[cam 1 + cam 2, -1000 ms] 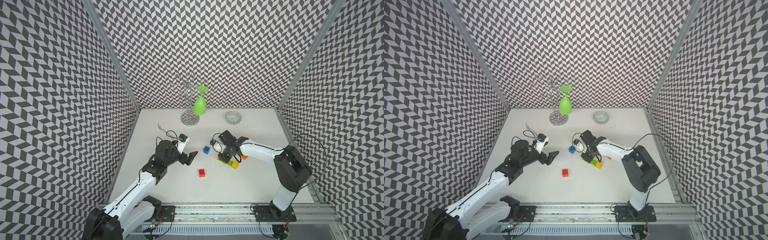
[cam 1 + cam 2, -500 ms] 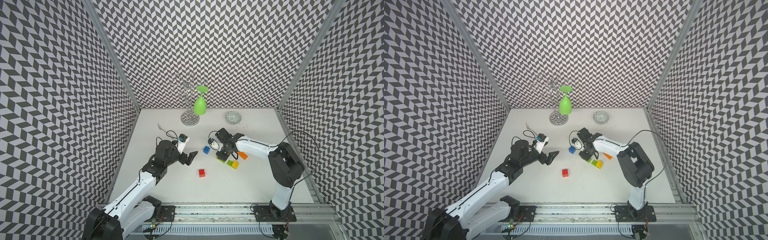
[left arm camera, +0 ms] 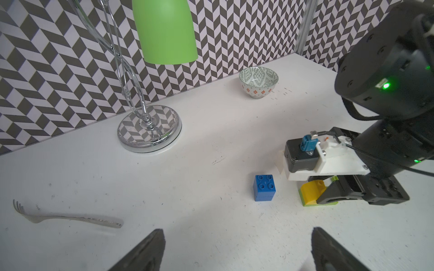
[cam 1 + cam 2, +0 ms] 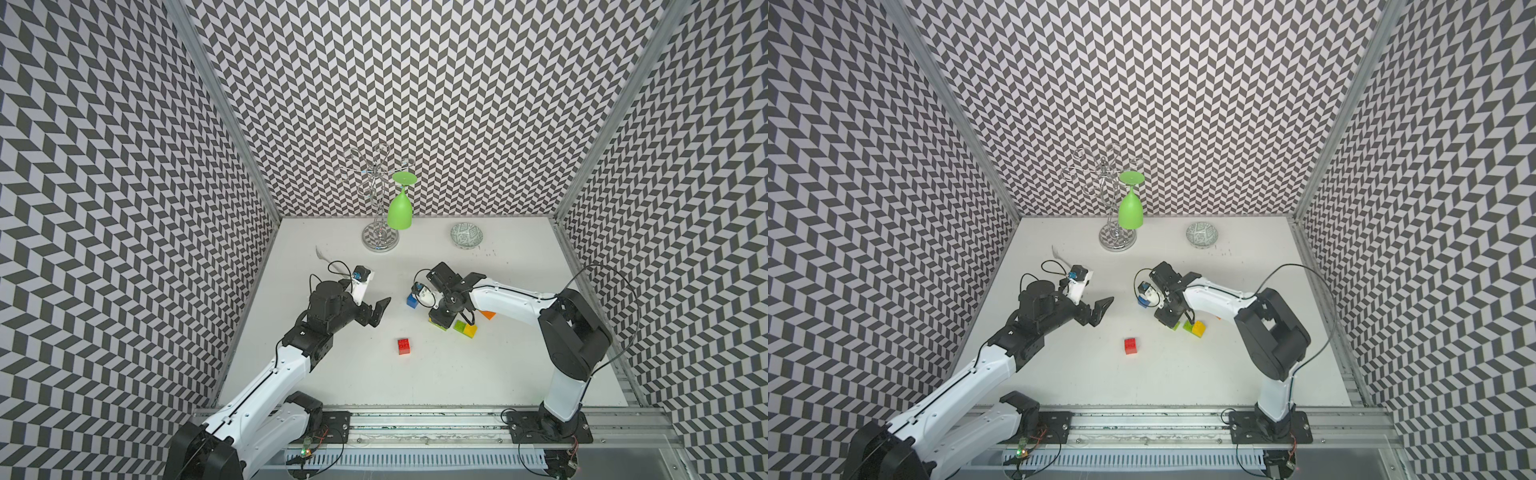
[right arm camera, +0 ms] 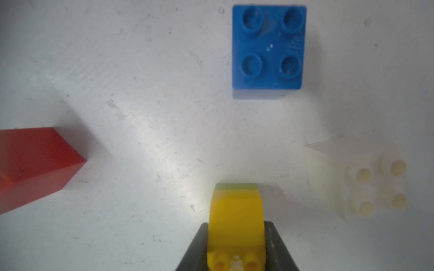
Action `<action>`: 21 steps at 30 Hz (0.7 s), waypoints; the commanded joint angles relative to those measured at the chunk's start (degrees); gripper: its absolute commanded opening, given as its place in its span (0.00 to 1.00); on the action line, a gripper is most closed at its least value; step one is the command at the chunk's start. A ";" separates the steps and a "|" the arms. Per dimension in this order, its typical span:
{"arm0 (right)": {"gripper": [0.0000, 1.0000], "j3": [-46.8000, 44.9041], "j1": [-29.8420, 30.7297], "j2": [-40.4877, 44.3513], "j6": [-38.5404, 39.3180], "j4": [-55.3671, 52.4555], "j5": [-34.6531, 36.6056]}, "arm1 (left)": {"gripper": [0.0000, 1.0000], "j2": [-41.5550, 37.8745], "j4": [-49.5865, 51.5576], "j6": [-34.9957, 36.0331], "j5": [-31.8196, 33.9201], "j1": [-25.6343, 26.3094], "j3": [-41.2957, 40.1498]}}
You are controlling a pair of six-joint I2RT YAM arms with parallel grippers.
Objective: Assemble a fork with lego
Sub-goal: Assemble the lego brick with the lego brick, then pick up the lego brick from the center of the board.
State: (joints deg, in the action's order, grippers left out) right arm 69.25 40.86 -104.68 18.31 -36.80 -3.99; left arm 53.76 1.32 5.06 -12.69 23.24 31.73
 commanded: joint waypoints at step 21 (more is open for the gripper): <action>0.69 15.22 1.74 -4.39 -3.26 1.93 -1.94 | 0.99 -2.04 -1.85 -7.88 6.20 -7.40 2.90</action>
State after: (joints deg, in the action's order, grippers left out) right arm 82.30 42.09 -105.97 15.33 -36.03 -5.26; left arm 51.86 0.95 -0.16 -7.81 17.50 32.34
